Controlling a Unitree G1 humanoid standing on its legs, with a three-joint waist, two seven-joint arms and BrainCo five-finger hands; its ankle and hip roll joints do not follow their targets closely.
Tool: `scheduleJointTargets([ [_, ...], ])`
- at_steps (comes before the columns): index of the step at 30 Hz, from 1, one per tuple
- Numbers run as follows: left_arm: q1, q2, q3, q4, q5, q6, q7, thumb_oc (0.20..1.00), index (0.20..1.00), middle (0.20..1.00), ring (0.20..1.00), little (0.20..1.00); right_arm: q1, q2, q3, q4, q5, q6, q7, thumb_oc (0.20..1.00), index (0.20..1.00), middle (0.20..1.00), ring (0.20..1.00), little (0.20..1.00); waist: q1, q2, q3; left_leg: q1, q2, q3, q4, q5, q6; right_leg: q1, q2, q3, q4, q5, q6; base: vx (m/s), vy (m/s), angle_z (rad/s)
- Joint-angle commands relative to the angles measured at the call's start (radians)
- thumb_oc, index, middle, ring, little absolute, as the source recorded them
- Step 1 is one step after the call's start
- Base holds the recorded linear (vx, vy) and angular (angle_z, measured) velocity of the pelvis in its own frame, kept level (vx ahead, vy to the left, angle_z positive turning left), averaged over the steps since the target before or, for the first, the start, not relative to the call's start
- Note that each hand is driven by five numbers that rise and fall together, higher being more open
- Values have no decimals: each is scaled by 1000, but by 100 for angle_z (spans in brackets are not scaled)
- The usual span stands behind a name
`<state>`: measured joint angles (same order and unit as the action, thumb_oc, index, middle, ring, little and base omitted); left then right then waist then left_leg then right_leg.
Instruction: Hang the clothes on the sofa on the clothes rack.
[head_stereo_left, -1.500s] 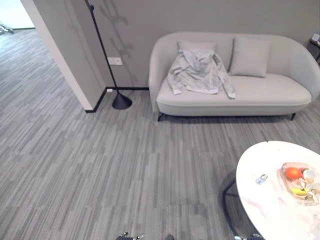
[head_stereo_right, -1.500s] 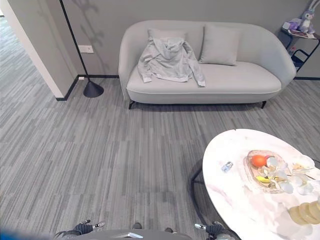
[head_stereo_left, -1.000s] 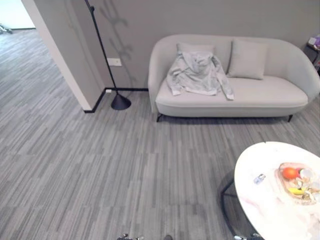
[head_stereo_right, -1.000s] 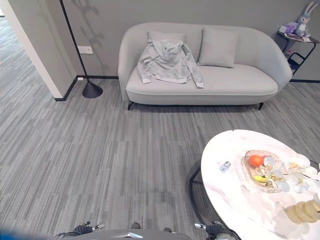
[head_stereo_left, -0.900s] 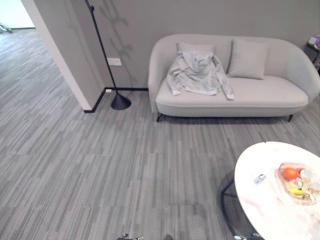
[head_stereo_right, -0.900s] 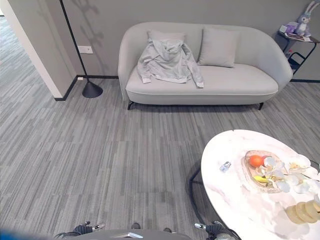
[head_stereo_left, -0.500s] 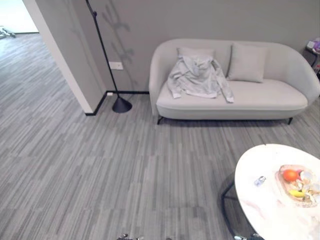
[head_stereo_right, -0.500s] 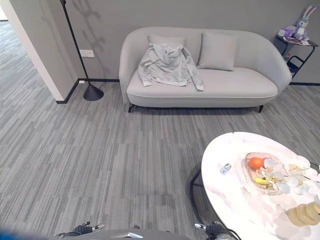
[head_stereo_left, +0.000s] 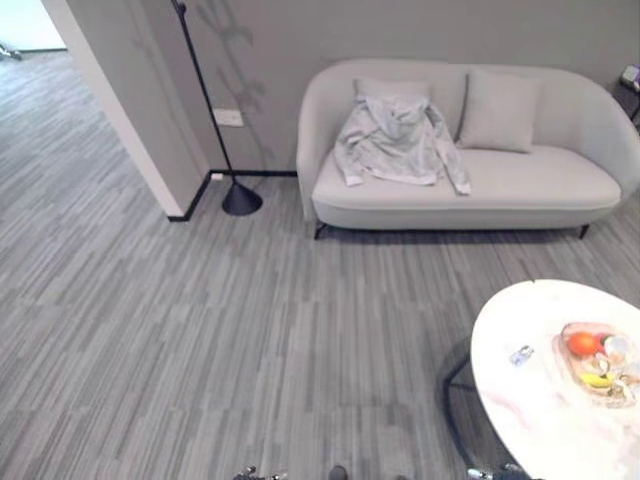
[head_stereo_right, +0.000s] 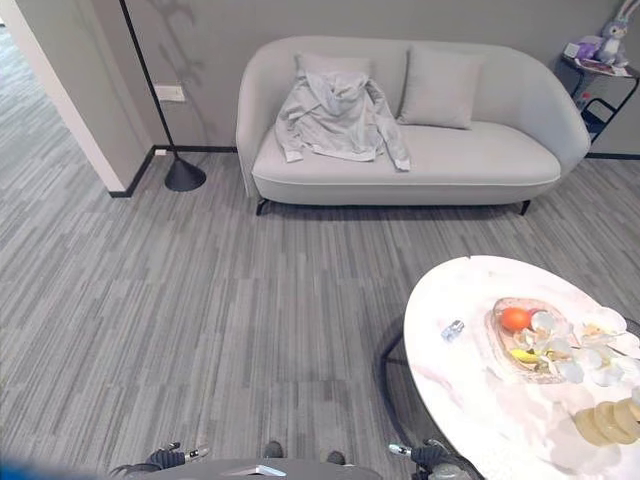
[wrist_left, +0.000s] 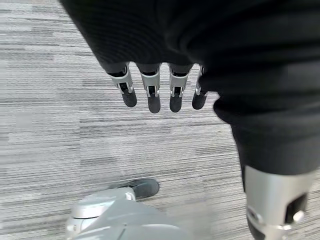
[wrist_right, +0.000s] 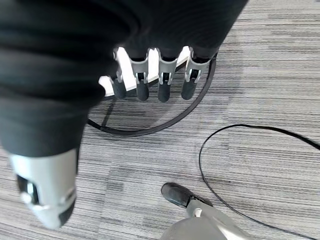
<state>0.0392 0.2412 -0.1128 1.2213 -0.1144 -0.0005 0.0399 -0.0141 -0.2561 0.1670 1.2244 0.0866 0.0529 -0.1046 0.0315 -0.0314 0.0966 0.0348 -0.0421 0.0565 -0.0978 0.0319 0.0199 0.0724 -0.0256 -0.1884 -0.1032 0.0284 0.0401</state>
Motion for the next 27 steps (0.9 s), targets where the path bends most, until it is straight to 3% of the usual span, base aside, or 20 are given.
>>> scheduleJointTargets([
  [1, -85, 8, -22, 42, -31, -19, 15, 1000, 1000, 1000, 1000, 1000, -78, -23, 25, -11, -1, -7, -11, 1000, 1000, 1000, 1000, 1000, 21, -2, 44, 15, 10, -39, 20, -71, -29, -50, -131, 13, 50, 21, 158, 8, 134, -8],
  [2, -88, 10, -23, 39, -33, -20, 15, 1000, 1000, 1000, 1000, 1000, -82, -22, 26, -14, 0, -8, -11, 1000, 1000, 1000, 1000, 1000, 22, -3, 50, 6, 6, -38, 30, -75, -22, -65, -135, 16, 78, 16, 159, -7, 291, -11],
  [3, -95, 21, -22, 20, -46, -21, 9, 1000, 1000, 1000, 1000, 1000, -86, -23, 14, -19, 14, -8, -9, 1000, 1000, 1000, 1000, 1000, 22, 0, 81, -19, -7, -44, 91, -109, 7, -147, -164, 24, 266, 2, 161, 0, 267, -11],
  [5, -97, 24, -22, 18, -46, -20, 10, 1000, 1000, 1000, 1000, 1000, -82, -24, 9, -19, 18, -10, -9, 1000, 1000, 1000, 1000, 1000, 17, 3, 90, -16, -13, -47, 105, -120, 16, -174, -174, 31, 336, 19, 160, 16, 200, -20],
  [6, -102, 28, -20, 8, -55, -19, 11, 1000, 1000, 1000, 1000, 1000, -78, -25, 6, -21, 24, -12, -11, 1000, 1000, 1000, 1000, 1000, 8, 11, 116, -9, -13, -44, 122, -133, 34, -236, -186, 35, 472, 70, 149, 41, 146, -6],
  [8, -108, 34, -16, -2, -66, -16, 16, 1000, 1000, 1000, 1000, 1000, -71, -19, 5, -21, 29, -13, -16, 1000, 1000, 1000, 1000, 1000, 9, 19, 130, 0, -3, -45, 138, -150, 40, -292, -193, 27, 574, 74, 135, 132, 136, 11],
  [10, -116, 37, -25, -11, -69, -21, 15, 1000, 1000, 1000, 1000, 1000, -70, -18, 7, -17, 27, -11, -16, 1000, 1000, 1000, 1000, 1000, 9, 12, 128, 25, -3, -58, 132, -170, 37, -323, -193, 8, 524, 53, 128, 239, 2, 8],
  [13, -136, 38, -39, -13, -65, -29, 21, 1000, 1000, 1000, 1000, 1000, -75, -20, 6, -14, 30, -11, -18, 1000, 1000, 1000, 1000, 1000, -11, -5, 136, 82, -12, -91, 104, -199, 19, -340, -172, -3, 288, 73, 150, 267, -74, 1],
  [15, -136, 37, -39, -12, -65, -29, 21, 1000, 1000, 1000, 1000, 1000, -75, -21, 6, -14, 30, -11, -18, 1000, 1000, 1000, 1000, 1000, -13, 1, 140, 92, -5, -93, 101, -201, 17, -326, -165, -8, 277, 76, 149, 328, -84, 24],
  [16, -150, 35, -24, -3, -61, -38, 22, 1000, 1000, 1000, 1000, 1000, -77, -13, 6, -14, 24, -6, -25, 1000, 1000, 1000, 1000, 1000, -37, -2, 139, 187, 21, -112, 62, -244, -22, -381, -155, -99, 16, 157, 209, 669, -173, 35],
  [18, -141, 36, -11, 8, -55, -36, 20, 1000, 1000, 1000, 1000, 1000, -73, -10, 12, -13, 9, -3, -24, 1000, 1000, 1000, 1000, 1000, -32, -9, 129, 234, 32, -114, 40, -263, -34, -398, -163, -177, 16, 172, 222, 631, -178, 21],
  [20, -131, 35, -4, 31, -35, -36, 24, 1000, 1000, 1000, 1000, 1000, -63, -12, 18, -12, 4, -9, -22, 1000, 1000, 1000, 1000, 1000, -38, -23, 100, 291, 50, -136, 11, -288, -47, -382, -155, -189, 16, 206, 219, 726, -274, 14],
  [21, -113, 37, 2, 31, -30, -32, 24, 1000, 1000, 1000, 1000, 1000, -52, -19, 21, -7, 7, -12, -20, 1000, 1000, 1000, 1000, 1000, -46, -9, 64, 308, 127, -136, 45, -267, -77, -348, -117, -208, 19, 216, 193, 908, -406, 25],
  [22, -107, 36, 4, 37, -31, -30, 23, 1000, 1000, 1000, 1000, 1000, -49, -20, 19, -3, 9, -12, -19, 1000, 1000, 1000, 1000, 1000, -43, 3, 54, 300, 153, -138, 75, -234, -91, -336, -98, -209, 27, 209, 185, 952, -443, 75],
  [23, -96, 36, 5, 44, -34, -26, 17, 1000, 1000, 1000, 1000, 1000, -48, -25, 15, 0, 25, -15, -20, 1000, 1000, 1000, 1000, 1000, -44, 21, 36, 264, 183, -156, 165, -117, -116, -311, -73, -213, 36, 185, 159, 635, -257, 77],
  [26, -83, 39, 1, 40, -33, -28, 5, 1000, 1000, 1000, 1000, 1000, -48, -35, 8, -1, 45, -26, -21, 1000, 1000, 1000, 1000, 1000, -43, 25, 22, 195, 213, -122, 350, 36, -142, -239, -43, -210, 31, 123, 104, 464, -185, 26],
  [27, -82, 42, 4, 32, -48, -30, 0, 1000, 1000, 1000, 1000, 1000, -49, -39, 5, 1, 49, -27, -21, 1000, 1000, 1000, 1000, 1000, -34, 13, 34, 130, 213, -104, 448, 63, -128, -209, -41, -199, 27, 106, 87, 311, -184, -38],
])
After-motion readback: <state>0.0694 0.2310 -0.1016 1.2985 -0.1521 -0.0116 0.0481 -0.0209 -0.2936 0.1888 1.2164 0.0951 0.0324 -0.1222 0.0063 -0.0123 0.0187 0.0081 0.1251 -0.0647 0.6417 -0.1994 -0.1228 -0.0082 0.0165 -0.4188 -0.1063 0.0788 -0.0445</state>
